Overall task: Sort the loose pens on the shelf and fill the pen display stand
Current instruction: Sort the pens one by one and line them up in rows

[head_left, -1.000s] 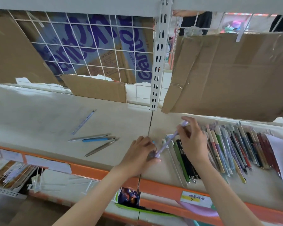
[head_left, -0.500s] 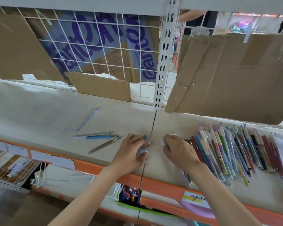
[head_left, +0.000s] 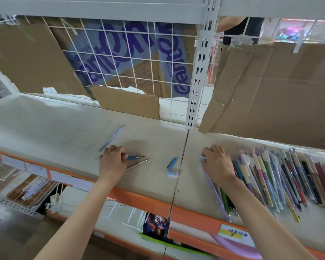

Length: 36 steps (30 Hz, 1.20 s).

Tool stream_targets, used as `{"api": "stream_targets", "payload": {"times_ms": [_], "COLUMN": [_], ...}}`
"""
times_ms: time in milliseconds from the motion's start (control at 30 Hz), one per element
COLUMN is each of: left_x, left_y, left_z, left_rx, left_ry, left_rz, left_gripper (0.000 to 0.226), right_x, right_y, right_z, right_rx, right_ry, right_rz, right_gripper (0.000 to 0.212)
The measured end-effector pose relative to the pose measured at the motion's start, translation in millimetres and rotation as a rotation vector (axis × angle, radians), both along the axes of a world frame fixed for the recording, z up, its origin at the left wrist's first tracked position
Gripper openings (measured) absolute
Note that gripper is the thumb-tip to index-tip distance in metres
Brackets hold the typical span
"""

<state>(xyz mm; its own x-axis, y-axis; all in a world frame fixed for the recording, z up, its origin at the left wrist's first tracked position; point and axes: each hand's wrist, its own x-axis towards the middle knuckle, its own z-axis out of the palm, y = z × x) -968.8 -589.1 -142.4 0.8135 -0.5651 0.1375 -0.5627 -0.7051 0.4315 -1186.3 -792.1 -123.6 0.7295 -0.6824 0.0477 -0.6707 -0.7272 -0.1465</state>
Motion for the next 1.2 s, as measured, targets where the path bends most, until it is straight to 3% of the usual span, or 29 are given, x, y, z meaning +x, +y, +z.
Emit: {"api": "stream_targets", "payload": {"times_ms": [167, 267, 367, 467, 567, 733, 1000, 1200], "left_x": [9.9, 4.9, -14.3, -44.4, -69.4, -78.5, -81.6, -85.0], "left_y": [-3.3, -5.2, -5.0, -8.0, -12.3, -13.2, -14.3, -19.6], "left_z": [6.2, 10.0, 18.2, 32.7, 40.9, 45.9, 46.2, 46.2], "left_rx": [0.139, 0.265, 0.069, -0.205, -0.329, -0.398, -0.364, -0.370], "left_ry": [0.071, 0.012, -0.072, 0.055, 0.191, 0.367, 0.425, 0.444], "left_rz": [-0.045, -0.100, -0.193, -0.394, -0.522, -0.500, -0.450, -0.465], "left_gripper": [0.018, 0.022, 0.019, 0.007, 0.005, 0.014, 0.022, 0.020], "right_x": [3.2, 7.8, 12.9, 13.5, 12.9, 8.1, 1.8, 0.2], "right_y": [9.7, 19.8, 30.4, 36.9, 39.4, 41.1, 41.1, 39.2], "right_z": [10.5, 17.4, 23.2, 23.8, 24.8, 27.3, 29.8, 26.8], "right_rx": [-0.019, 0.213, 0.632, 0.934, 0.938, 0.937, 0.939, 1.010], "right_ry": [-0.194, -0.493, -0.735, -0.865, -0.910, -0.875, -0.849, -0.970], "right_rz": [0.056, 0.126, 0.096, 0.124, 0.137, 0.166, 0.200, 0.140], "right_gripper": [0.006, 0.008, 0.010, 0.021, 0.023, 0.023, 0.020, 0.022]}}
